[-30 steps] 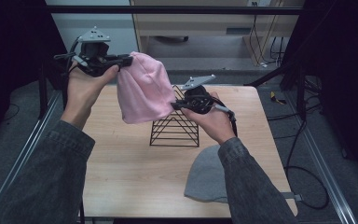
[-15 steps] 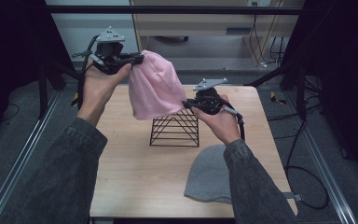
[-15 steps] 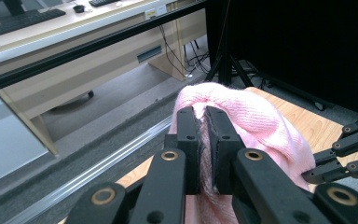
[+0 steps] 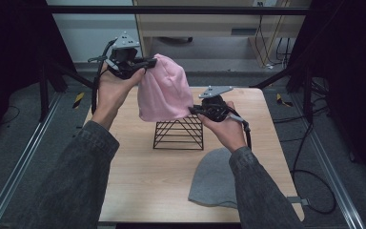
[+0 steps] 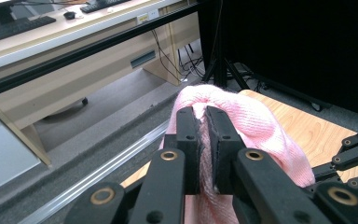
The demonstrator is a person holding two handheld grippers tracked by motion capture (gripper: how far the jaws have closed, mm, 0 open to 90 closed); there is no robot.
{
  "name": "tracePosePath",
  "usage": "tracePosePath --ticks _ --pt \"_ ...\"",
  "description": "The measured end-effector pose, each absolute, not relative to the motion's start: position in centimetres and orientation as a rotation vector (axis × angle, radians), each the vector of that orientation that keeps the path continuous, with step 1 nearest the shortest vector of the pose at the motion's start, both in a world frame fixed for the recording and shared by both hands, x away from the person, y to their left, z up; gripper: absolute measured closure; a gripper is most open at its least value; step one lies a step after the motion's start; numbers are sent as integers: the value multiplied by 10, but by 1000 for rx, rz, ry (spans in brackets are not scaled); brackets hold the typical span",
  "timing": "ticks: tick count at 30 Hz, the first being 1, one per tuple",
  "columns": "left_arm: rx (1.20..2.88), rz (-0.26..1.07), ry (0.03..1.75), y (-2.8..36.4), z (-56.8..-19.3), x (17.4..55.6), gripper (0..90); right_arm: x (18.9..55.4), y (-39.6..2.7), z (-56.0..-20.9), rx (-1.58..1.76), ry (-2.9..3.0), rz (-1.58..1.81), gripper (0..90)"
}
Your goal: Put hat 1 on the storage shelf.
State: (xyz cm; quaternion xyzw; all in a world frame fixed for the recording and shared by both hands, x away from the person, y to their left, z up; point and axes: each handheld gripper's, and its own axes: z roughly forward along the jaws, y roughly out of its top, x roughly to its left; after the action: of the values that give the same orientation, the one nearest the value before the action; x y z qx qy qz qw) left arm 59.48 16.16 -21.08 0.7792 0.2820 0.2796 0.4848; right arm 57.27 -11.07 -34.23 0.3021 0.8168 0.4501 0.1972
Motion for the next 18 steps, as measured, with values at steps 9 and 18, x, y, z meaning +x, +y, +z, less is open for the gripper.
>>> tracePosePath --ticks 9,18 --pt "1892 653 678 156 -225 595 841 570 -119 -360 853 2279 1256 838" --pt "1935 633 659 147 -239 593 840 566 -126 -376 872 2293 1223 838"
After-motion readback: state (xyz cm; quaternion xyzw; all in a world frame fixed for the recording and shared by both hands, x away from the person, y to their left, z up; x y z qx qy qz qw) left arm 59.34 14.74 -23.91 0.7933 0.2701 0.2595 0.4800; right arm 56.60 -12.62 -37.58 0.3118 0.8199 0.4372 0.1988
